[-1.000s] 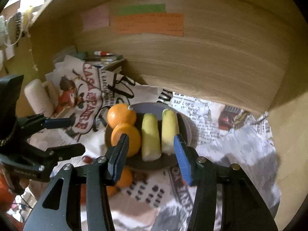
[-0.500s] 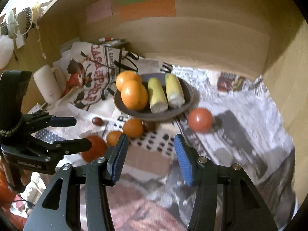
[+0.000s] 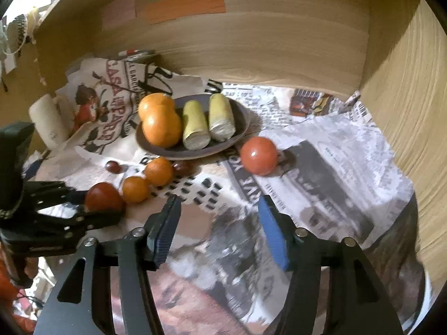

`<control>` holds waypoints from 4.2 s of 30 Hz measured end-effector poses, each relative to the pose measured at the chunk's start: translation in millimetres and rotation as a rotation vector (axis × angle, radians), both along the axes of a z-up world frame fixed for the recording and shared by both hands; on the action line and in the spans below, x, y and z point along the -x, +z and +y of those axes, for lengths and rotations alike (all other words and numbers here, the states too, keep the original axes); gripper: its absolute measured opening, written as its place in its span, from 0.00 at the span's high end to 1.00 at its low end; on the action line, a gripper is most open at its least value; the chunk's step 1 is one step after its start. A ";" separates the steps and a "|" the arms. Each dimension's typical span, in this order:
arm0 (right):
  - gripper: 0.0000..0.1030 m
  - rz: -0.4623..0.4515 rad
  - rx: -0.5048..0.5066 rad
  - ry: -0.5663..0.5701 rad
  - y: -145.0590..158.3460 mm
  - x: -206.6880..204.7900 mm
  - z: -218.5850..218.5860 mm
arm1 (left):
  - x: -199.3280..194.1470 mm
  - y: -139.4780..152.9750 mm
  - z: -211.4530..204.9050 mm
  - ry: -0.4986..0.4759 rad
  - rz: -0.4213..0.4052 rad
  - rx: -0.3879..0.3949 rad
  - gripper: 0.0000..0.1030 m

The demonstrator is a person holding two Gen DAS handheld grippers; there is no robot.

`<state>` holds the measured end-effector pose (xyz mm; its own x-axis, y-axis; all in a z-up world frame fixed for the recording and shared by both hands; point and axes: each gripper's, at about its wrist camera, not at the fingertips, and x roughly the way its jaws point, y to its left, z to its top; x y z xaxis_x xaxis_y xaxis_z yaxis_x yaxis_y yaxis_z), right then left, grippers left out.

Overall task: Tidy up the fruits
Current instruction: 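Grasp a red tomato with the left tool while the right tool grasps another tomato, then carry both tomatoes onto the grey plate with the left and right tools, then move the left tool to a small mandarin while the right tool reaches another mandarin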

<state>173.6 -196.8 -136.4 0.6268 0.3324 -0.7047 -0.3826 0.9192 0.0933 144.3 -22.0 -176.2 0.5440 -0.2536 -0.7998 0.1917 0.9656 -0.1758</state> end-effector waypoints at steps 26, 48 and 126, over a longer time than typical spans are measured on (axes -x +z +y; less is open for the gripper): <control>0.56 0.163 0.024 -0.015 -35.6 -103.4 -5.4 | -42.0 42.8 56.8 0.083 -0.116 0.053 0.55; 0.56 -0.037 -0.051 0.132 45.4 -124.3 48.8 | -124.6 89.3 42.8 0.073 -0.213 -0.007 0.55; 0.53 0.198 -0.107 0.160 -28.1 -45.1 86.2 | -14.2 33.0 62.6 0.042 -0.087 -0.020 0.43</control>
<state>218.7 -110.7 -164.5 0.4139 0.4952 -0.7639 -0.4863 0.8296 0.2744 158.5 40.6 -143.2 0.6215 -0.2136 -0.7538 0.1652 0.9762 -0.1404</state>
